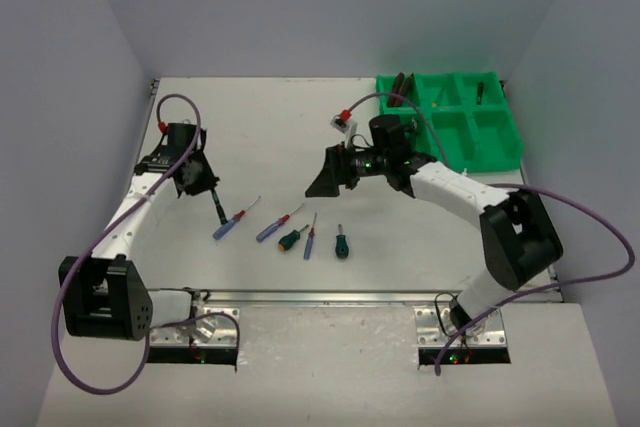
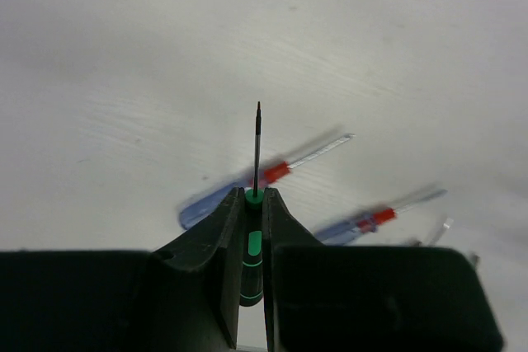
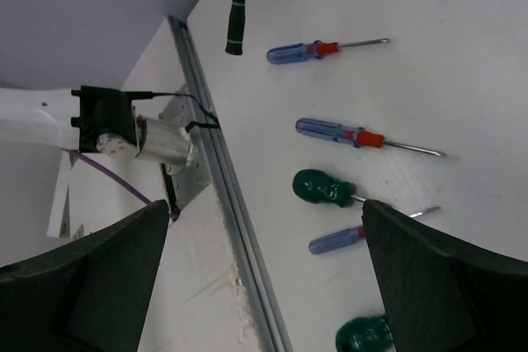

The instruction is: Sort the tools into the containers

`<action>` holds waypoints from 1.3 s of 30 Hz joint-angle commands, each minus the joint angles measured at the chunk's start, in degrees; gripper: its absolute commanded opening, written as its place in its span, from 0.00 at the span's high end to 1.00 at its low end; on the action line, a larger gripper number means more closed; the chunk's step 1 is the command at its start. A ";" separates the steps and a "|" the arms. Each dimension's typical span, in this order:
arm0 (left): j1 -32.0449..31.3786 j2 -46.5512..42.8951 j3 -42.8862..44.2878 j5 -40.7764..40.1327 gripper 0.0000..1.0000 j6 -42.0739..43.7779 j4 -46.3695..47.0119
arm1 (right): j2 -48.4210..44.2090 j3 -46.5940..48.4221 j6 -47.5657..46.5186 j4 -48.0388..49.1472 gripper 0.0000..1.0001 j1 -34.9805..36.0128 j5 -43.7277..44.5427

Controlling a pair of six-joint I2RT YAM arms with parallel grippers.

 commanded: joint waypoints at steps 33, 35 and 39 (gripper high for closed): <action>-10.59 -12.95 2.13 20.66 0.41 -5.76 18.34 | 16.01 17.73 12.72 10.15 1.00 14.08 4.90; -10.59 -13.70 4.62 14.70 0.00 -4.13 14.28 | 14.10 18.04 10.16 4.94 1.00 13.51 8.21; -10.59 -16.73 7.16 -4.05 0.00 -2.59 6.03 | 12.01 17.73 4.92 -6.50 1.00 9.00 14.23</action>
